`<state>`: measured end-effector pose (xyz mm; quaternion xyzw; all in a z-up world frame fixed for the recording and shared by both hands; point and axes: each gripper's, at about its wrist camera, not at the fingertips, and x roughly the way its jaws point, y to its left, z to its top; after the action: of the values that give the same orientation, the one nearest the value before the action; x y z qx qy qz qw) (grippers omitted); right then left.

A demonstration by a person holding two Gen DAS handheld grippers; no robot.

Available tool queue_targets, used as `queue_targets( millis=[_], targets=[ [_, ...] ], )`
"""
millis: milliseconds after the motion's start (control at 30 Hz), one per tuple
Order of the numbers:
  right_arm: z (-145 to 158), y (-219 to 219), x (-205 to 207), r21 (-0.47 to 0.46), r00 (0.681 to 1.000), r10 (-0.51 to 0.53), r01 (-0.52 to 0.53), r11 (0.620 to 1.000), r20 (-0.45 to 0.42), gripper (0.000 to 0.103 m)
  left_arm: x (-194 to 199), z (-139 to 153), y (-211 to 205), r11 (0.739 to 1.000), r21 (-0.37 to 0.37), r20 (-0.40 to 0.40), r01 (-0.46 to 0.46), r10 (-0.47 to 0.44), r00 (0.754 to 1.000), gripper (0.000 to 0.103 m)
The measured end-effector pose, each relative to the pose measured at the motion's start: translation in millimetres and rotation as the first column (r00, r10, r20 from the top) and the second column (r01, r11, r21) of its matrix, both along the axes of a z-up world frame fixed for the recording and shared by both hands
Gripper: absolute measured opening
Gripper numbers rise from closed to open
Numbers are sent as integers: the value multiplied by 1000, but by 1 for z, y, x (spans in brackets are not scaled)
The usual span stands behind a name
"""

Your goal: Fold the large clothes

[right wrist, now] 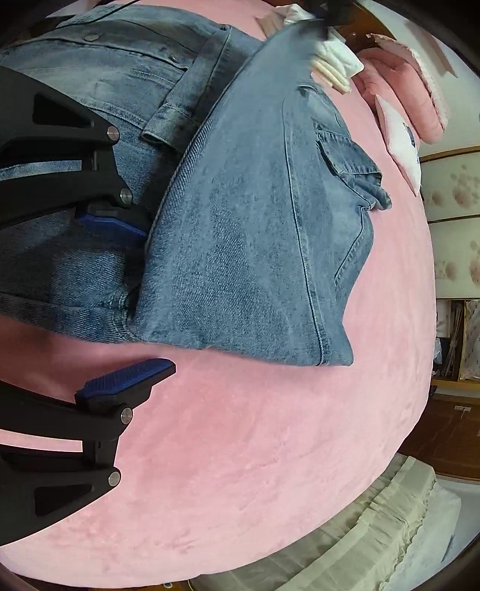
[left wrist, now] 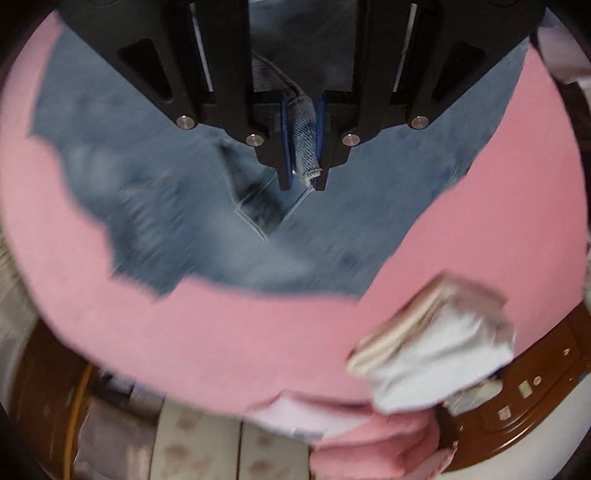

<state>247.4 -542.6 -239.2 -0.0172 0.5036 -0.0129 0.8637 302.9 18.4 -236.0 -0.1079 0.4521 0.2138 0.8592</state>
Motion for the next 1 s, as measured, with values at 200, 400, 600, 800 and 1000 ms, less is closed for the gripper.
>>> queue_targets(
  millis=[200, 400, 600, 800, 1000],
  targets=[
    [-14, 8, 2, -25, 997, 33, -35, 999, -65, 50, -25, -58, 7, 999, -2, -136, -45, 44, 990, 9],
    [-14, 8, -1, -31, 992, -23, 19, 999, -124, 41, -28, -57, 12, 992, -36, -145, -119, 113, 983, 10],
    [17, -16, -20, 190, 956, -256, 280, 941, -143, 27, -38, -15, 5, 981, -4, -89, -192, 191, 978, 14],
    [33, 26, -5, 329, 995, -72, 92, 940, -73, 13, -48, -3, -28, 972, -233, -96, -38, 16, 995, 14],
    [10, 102, 21, 415, 959, 228, -142, 899, -167, 11, -40, -26, -98, 904, -373, -173, 209, -289, 942, 14]
  ],
)
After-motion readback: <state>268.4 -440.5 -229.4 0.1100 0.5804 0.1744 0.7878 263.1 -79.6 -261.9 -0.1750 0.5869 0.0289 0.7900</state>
